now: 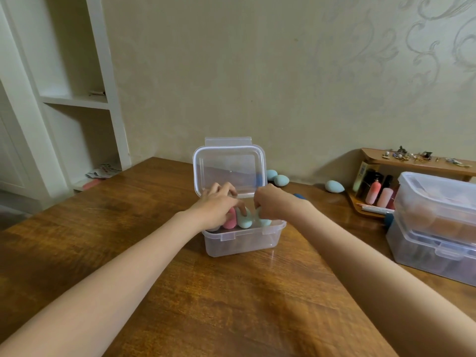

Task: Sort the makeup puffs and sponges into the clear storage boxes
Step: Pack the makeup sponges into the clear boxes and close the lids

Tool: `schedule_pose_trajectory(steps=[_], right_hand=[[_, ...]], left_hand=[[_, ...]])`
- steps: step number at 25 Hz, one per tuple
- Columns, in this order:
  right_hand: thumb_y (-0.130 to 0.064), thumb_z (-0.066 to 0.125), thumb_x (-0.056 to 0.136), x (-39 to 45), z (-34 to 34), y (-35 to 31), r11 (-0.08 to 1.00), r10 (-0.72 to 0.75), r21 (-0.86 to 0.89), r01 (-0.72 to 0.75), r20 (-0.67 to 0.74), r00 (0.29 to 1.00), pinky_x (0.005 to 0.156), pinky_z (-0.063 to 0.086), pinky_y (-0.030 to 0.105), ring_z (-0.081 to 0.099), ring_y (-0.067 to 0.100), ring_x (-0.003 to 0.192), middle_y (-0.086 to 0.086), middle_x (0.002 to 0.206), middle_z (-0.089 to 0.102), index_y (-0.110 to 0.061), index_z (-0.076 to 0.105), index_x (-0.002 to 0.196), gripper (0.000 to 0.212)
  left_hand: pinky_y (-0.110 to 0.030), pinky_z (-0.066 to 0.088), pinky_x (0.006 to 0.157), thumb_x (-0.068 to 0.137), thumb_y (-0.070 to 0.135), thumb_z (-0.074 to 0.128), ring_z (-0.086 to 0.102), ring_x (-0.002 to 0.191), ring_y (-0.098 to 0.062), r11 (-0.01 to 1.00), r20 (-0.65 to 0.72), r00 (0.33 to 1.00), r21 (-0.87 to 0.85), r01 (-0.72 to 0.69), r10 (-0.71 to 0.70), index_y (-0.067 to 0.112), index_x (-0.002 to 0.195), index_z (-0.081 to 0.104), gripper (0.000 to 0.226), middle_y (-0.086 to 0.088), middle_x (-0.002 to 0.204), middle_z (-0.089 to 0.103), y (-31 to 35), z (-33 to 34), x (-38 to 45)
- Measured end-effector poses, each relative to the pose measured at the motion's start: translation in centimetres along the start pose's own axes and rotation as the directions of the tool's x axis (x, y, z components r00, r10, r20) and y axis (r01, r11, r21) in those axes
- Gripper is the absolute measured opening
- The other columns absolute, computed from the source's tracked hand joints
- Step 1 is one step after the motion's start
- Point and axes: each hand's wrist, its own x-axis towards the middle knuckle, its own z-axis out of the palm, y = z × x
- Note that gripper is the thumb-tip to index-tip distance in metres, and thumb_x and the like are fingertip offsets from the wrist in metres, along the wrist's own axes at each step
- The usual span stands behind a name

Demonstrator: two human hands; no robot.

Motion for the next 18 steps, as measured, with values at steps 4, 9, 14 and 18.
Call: schedule_pose_trajectory(steps=[4, 9, 14, 18], right_hand=[[0.011, 0.042, 0.087, 1.0, 1.3, -0.9, 0.995, 0.102, 0.029, -0.099, -0.164, 0.981, 0.049, 0.028, 0.028, 0.034, 0.022, 0.056, 0.008, 0.070, 0.038, -0.008, 0.039, 0.079, 0.021], [0.006, 0.056, 0.084, 1.1, 0.5, 0.1, 0.989, 0.072, 0.141, -0.053, -0.135, 0.988, 0.078, 0.050, 0.032, 0.061, 0.030, 0.095, 0.017, 0.110, 0.061, 0.002, 0.058, 0.105, 0.021], [0.006, 0.046, 0.088, 2.4, -2.9, 6.2, 0.825, 0.340, 0.532, -0.192, -0.194, 0.920, 0.060, 0.056, 0.024, 0.068, 0.021, 0.058, 0.013, 0.081, 0.066, -0.006, 0.062, 0.085, 0.020], [0.004, 0.043, 0.090, 5.5, -2.1, 9.7, 0.845, 0.420, 0.423, -0.326, -0.149, 0.895, 0.077, 0.051, 0.034, 0.062, 0.032, 0.094, 0.020, 0.118, 0.062, 0.001, 0.060, 0.116, 0.031]], left_hand=[[-0.046, 0.029, 0.108, 0.092, 0.004, 0.044, 0.029, 0.126, -0.030, 0.992, 0.065, 0.996, 0.103, -0.070, 0.064, 0.034, 0.138, 0.037, 0.055, -0.007, 0.140, 0.027, -0.1, -0.5, 0.0], [-0.043, 0.034, 0.099, 0.097, 0.007, 0.037, 0.032, 0.117, -0.035, 0.937, 0.133, 0.988, 0.328, -0.122, 0.082, 0.040, 0.144, 0.020, 0.060, -0.012, 0.135, 0.025, 0.5, -1.8, 0.8], [-0.041, 0.036, 0.094, 0.098, 0.014, 0.036, 0.032, 0.119, -0.035, 0.928, 0.169, 0.978, 0.328, -0.175, 0.125, 0.050, 0.144, 0.006, 0.065, -0.012, 0.133, 0.027, -0.2, -1.7, 2.8], [-0.036, 0.034, 0.087, 0.096, 0.007, 0.041, 0.032, 0.115, -0.031, 0.918, 0.147, 0.979, 0.353, -0.182, 0.138, 0.047, 0.145, 0.008, 0.072, -0.012, 0.130, 0.027, -0.3, -1.2, 4.1]])
